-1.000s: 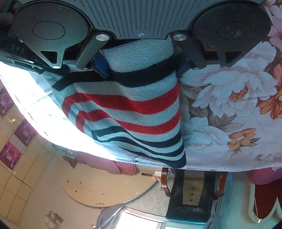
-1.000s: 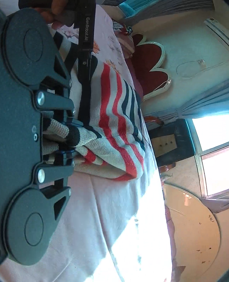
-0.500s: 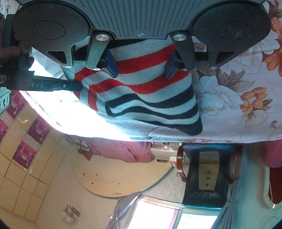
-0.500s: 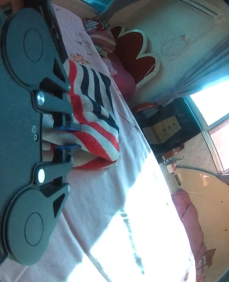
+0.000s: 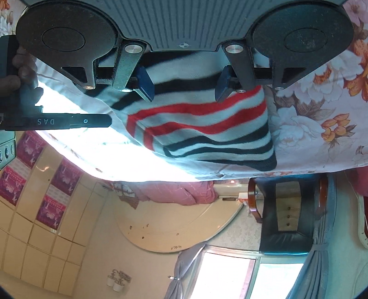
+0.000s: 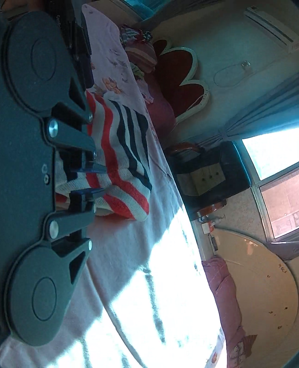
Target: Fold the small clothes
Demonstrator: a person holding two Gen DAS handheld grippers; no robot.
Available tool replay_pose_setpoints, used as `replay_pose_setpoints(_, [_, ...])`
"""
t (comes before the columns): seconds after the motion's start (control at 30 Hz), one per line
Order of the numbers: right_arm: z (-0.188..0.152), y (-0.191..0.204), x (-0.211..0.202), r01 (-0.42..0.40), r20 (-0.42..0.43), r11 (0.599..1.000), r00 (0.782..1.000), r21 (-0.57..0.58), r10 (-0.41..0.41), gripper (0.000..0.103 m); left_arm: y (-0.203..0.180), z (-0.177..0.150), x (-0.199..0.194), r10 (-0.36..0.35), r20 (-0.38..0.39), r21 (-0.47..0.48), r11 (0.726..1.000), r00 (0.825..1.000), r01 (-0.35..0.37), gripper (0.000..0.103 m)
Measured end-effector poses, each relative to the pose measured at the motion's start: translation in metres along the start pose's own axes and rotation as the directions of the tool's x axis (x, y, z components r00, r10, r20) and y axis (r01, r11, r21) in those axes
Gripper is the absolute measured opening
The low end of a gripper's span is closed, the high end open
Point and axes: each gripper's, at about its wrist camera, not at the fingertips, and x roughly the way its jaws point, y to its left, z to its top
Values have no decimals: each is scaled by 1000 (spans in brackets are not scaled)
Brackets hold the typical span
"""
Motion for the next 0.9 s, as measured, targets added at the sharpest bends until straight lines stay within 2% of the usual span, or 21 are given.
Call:
replay_pose_setpoints(0.07, [-13,15,-7,-25,-35,998,999,-59,23,12,-10,-12,-2,11,-13,29,1000,1000,-11,58])
replay_pose_setpoints(0.1, [-21,21,-6,-14,-58,995,998,-100,8,11,-14,-16,-1,30,-25,48,998,999,-29,58])
replay_pose_setpoints(0.13, [-30,27,-2,28,-80,988,996,-154,-41,5,-18,-19,1,40,-34,72,997,999,-37,58])
replay_pose_setpoints(0.17, [-37,29,2,78,-86,977,992,-200,-97,4,-21,-21,1,50,-34,95,994,998,-47,58])
replay_pose_setpoints(0.27, [-37,25,3,96,-74,982,991,-160,-109,1,-28,-23,0,81,-40,158,985,996,-74,58])
replay_pose_setpoints(0.37, [-37,24,2,105,-73,986,991,-129,-115,0,-31,-25,-6,96,-42,170,982,994,-87,58])
replay_pose_setpoints(0.47, [-41,29,-6,120,-70,981,989,-152,-132,0,-37,-27,-18,129,-43,198,973,991,-119,58])
replay_pose_setpoints(0.5, [-41,32,-12,125,-64,979,989,-163,-137,4,-40,-28,-25,143,-43,203,970,989,-131,58])
replay_pose_setpoints(0.6, [-46,41,-37,112,-37,976,992,-184,-121,13,-41,-35,-42,156,-49,188,972,987,-144,58])
replay_pose_setpoints(0.73, [-53,47,-52,106,-26,972,993,-210,-114,10,-41,-47,-52,187,-56,180,968,981,-175,58])
replay_pose_setpoints(0.9, [-67,47,-46,124,-71,963,987,-240,-145,8,-31,-58,-55,226,-88,142,967,970,-212,58])
